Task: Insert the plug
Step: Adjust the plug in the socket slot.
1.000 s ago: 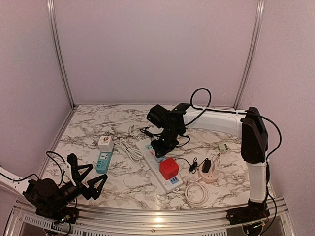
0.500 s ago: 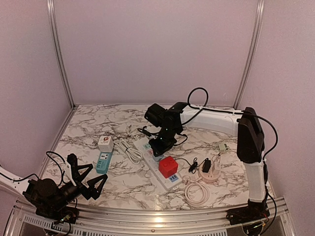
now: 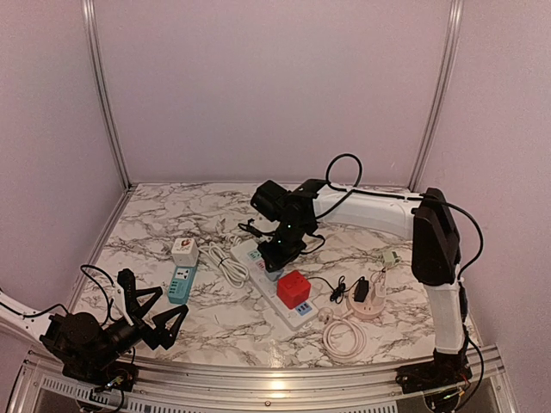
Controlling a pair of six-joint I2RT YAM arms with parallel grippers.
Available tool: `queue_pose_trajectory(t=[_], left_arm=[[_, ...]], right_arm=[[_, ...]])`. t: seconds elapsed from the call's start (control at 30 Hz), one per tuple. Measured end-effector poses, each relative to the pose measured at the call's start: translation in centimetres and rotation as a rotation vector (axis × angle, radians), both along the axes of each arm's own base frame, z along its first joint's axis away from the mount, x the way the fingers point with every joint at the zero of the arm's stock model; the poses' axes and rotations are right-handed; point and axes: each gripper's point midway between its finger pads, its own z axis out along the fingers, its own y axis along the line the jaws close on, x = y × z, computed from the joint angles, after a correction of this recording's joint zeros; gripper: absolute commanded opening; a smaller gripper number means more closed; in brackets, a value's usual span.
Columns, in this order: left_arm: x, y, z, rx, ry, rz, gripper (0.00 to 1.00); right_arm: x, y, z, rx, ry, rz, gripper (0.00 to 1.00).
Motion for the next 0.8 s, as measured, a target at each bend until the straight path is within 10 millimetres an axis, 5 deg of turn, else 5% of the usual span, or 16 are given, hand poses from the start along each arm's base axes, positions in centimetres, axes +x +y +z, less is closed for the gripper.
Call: queue_pose_trajectory(t=[0.8], left_arm=[[0.05, 0.07, 0.02, 0.000, -0.001, 0.005, 0.99]], right_arm=[[0.21, 0.03, 0.01, -0.002, -0.013, 0.001, 0.04]])
